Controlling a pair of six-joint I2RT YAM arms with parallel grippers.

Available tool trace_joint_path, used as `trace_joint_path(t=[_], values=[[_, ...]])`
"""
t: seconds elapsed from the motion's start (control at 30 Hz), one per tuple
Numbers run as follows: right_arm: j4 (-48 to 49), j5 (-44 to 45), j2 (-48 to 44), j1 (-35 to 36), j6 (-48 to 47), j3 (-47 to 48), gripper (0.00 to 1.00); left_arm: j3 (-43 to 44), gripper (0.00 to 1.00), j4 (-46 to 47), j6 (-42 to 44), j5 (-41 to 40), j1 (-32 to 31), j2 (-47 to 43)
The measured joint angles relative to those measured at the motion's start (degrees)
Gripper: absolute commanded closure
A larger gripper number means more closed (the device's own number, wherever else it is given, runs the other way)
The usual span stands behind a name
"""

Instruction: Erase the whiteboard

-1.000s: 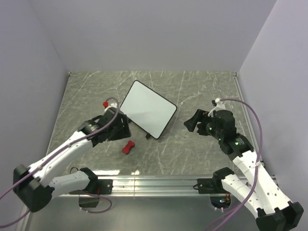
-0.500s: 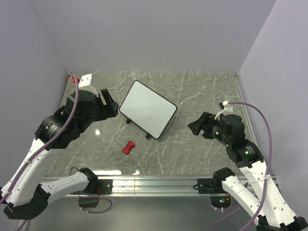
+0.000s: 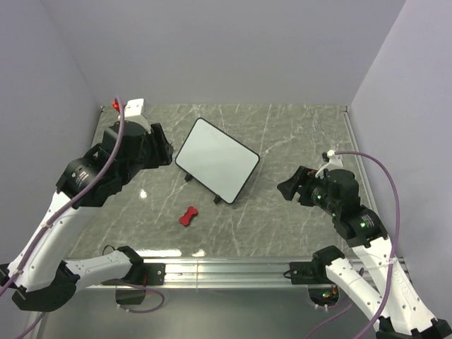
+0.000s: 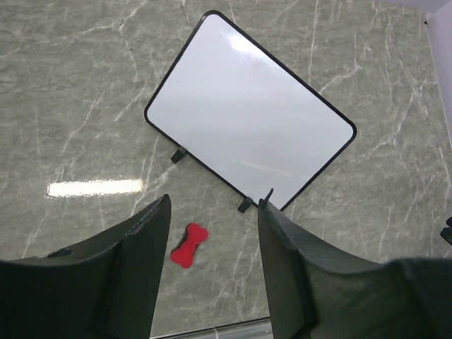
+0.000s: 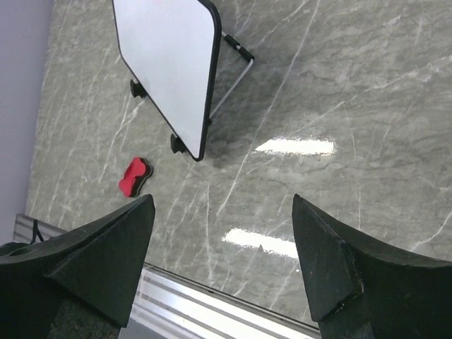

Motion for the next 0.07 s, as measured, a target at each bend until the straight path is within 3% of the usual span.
trace_joint_path(t=[0.07], values=[[0.02,0.04,0.0,0.0,0.02,0.0,0.15,0.02,0.38,0.11,0.44,0.33,0.0,-0.04]])
